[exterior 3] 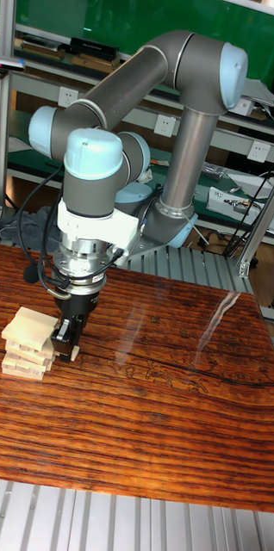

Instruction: Play Jenga

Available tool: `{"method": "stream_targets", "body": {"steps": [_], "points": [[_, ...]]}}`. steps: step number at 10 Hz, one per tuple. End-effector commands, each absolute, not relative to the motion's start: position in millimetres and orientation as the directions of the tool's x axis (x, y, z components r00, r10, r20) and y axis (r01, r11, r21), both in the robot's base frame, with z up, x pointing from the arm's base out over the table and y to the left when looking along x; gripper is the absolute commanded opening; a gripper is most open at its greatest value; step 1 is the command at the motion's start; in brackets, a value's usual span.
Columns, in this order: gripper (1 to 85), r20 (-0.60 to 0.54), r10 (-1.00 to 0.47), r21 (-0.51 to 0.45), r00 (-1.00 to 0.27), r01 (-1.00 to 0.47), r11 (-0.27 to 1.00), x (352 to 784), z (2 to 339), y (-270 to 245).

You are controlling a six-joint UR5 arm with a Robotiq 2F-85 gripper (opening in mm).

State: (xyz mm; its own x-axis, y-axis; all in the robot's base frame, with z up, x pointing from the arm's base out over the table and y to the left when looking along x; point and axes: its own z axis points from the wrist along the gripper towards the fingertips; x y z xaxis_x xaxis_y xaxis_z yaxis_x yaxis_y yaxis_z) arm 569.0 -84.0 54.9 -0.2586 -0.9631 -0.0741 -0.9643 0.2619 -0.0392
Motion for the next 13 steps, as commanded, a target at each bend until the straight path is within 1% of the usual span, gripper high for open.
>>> {"method": "stream_targets", "body": {"steps": [1, 13], "points": [[28.3, -0.09, -0.96, -0.042, -0.267, -0.962, 0.271, 571.7, 56.2, -81.2], [28.3, -0.097, -0.957, -0.038, -0.274, -0.96, 0.279, 573.0, 56.9, -75.6]]}}
